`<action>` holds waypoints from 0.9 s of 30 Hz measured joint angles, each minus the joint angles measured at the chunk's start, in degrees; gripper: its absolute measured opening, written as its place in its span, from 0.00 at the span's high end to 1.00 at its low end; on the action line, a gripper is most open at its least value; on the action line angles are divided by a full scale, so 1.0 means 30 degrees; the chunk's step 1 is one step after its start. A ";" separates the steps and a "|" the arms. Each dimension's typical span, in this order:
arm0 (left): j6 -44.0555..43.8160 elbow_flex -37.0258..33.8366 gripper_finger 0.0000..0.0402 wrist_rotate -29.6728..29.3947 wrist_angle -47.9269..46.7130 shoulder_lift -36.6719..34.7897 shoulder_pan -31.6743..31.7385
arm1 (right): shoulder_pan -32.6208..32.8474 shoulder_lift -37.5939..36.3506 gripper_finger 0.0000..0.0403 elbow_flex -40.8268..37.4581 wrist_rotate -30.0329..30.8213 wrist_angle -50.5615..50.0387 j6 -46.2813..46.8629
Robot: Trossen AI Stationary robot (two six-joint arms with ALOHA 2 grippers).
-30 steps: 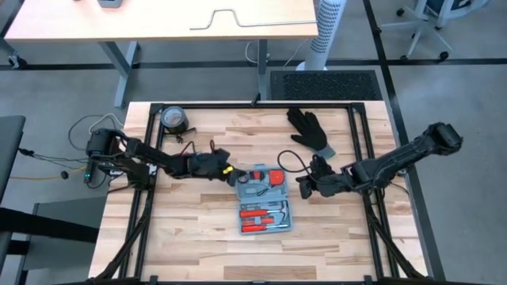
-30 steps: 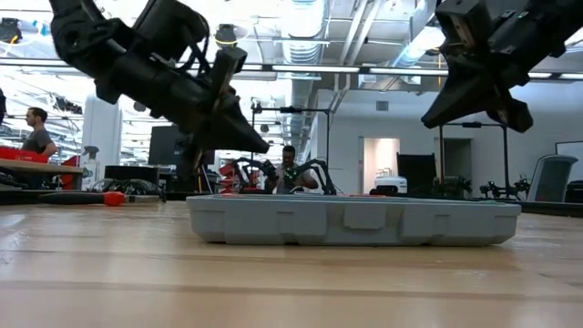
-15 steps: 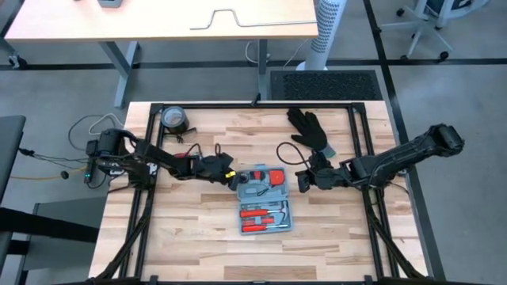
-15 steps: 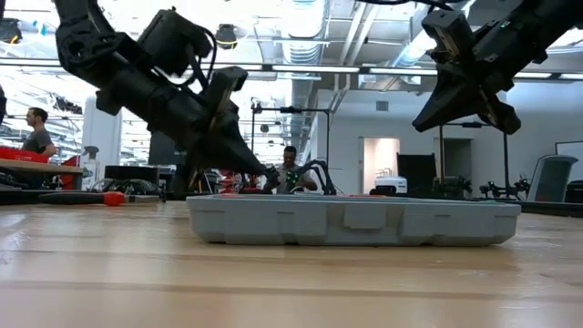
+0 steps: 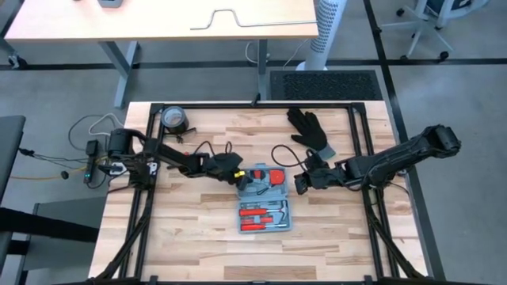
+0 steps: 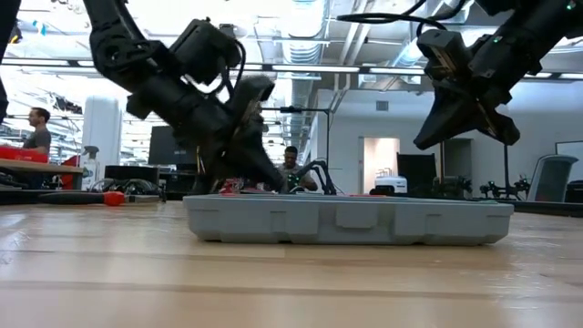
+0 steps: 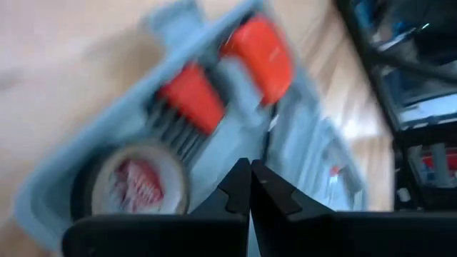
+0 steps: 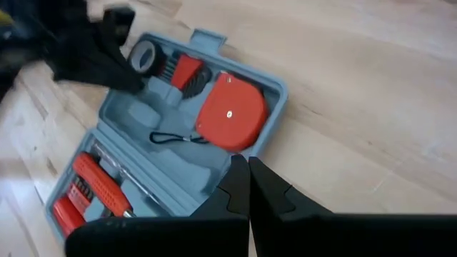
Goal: Prefit tool cases
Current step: Put the black electrical tape into the gray prefit tool case
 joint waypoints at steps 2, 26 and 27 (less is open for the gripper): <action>0.0146 0.0026 1.00 0.0209 -0.0041 -0.0530 0.0228 | 0.0014 -0.0018 1.00 0.0000 -0.0013 0.0065 0.0000; 0.4207 0.0019 1.00 -0.3084 -0.9262 -0.4684 0.0459 | -0.5510 1.0312 1.00 0.5626 -0.9301 0.9791 -0.6471; 0.4331 0.0019 1.00 -0.2960 -0.8885 -0.4473 0.0459 | -0.5684 1.0741 1.00 0.6118 -0.9660 0.9801 -0.6784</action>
